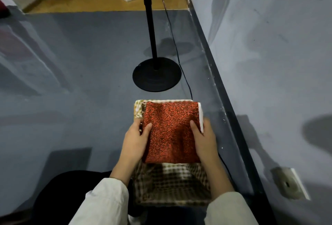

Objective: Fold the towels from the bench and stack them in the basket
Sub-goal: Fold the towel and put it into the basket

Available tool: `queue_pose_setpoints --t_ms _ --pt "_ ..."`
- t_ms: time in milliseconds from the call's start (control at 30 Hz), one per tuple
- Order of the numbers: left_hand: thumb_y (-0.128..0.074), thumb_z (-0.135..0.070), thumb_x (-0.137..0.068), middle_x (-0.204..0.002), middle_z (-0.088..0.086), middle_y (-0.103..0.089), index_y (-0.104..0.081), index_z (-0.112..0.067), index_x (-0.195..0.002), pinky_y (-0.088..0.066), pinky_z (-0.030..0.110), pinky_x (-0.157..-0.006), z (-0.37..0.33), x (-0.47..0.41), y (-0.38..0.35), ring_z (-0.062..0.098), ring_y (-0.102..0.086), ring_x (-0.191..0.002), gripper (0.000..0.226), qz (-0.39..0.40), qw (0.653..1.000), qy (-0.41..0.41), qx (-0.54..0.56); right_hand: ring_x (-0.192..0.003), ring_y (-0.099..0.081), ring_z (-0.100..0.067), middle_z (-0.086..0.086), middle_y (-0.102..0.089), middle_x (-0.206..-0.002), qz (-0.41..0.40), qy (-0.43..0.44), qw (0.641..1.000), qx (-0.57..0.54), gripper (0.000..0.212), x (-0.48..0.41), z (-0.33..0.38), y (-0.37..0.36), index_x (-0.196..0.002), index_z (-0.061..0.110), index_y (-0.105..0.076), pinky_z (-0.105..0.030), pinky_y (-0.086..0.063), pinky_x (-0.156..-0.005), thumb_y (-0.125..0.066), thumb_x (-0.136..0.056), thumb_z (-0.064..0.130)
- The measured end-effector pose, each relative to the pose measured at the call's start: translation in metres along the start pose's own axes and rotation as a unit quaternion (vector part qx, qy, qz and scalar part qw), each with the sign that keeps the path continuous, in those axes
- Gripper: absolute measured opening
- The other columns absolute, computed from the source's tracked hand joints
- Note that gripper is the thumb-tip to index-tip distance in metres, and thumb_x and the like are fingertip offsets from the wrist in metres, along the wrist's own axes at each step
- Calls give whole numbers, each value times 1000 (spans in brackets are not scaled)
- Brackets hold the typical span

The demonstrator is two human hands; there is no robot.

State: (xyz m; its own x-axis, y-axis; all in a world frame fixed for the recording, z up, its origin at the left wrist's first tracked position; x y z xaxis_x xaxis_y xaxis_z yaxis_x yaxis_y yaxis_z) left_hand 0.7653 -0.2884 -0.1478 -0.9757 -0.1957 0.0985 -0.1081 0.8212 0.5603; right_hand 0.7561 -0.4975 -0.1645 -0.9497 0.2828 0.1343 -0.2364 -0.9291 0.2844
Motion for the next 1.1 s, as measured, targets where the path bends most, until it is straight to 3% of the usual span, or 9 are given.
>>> queue_pose_setpoints --t_ms 100,333,433,600,700,833,1100 --pt "-55 -31 -94 -98 3 -66 -58 -17 -108 -48 37 -81 8 -14 -10 22 -62 -89 20 -5 1000 12 -6 -93 -60 -11 9 -62 -96 7 -9 1000 9 39 -16 -10 -6 -126 17 -52 -28 -43 -77 -52 -95 40" --pt "-55 -28 -95 -96 2 -66 -58 -16 -110 -43 31 -74 19 -42 -22 21 -62 -89 19 -19 1000 19 -5 -109 -59 -22 -3 -63 -121 29 -26 998 45 52 -49 -23 -25 -137 19 -43 -41 -47 -97 -50 -94 47" --pt "-57 -28 -94 -102 5 -65 -56 -14 -117 -41 29 -77 22 -56 -27 25 -61 -97 27 -22 999 30 -24 -114 -56 -23 -4 -58 -127 27 -23 997 68 49 -62 -24 -29 -137 19 -43 -39 -44 -100 -51 -95 43" --pt "-52 -30 -96 -119 18 -54 -47 -6 -126 -41 40 -86 30 -62 -37 37 -53 -110 40 -27 986 37 -160 -126 -43 -28 -13 -41 -138 30 -13 982 185 54 -69 -29 -34 -142 13 -38 -41 -39 -104 -53 -95 34" --pt "-46 -32 -98 -115 15 -57 -50 -8 -116 -42 40 -78 28 -59 -38 36 -55 -105 30 -15 973 10 -231 -120 -49 -24 -9 -48 -133 46 -6 976 214 40 -66 -30 -38 -132 15 -48 -40 -42 -101 -51 -96 31" --pt "-43 -33 -99 -111 12 -62 -55 -14 -109 -44 39 -74 20 -57 -34 33 -59 -99 25 13 959 -29 -280 -101 -56 -18 -4 -60 -115 59 25 968 242 22 -59 -18 -41 -114 15 -58 -27 -42 -83 -49 -97 27" --pt "-41 -34 -99 -110 7 -62 -57 -15 -108 -43 36 -74 3 -35 21 29 -58 -101 27 5 951 -51 -305 -83 -47 -12 2 -56 -95 86 121 953 263 16 -31 33 -62 -97 13 -59 -23 -30 -70 -46 -98 23"
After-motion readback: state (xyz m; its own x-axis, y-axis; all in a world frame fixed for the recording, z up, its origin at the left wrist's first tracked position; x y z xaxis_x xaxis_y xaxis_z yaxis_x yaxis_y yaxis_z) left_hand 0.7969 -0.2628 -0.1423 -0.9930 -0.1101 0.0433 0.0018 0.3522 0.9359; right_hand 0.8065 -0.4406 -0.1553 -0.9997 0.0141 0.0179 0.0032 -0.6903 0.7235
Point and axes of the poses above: each hand's wrist, its own x-axis away from the middle knuckle, its own y-axis out of the back of the hand, z = x × y, the point moved 3 cm from there along -x, towards the middle knuckle
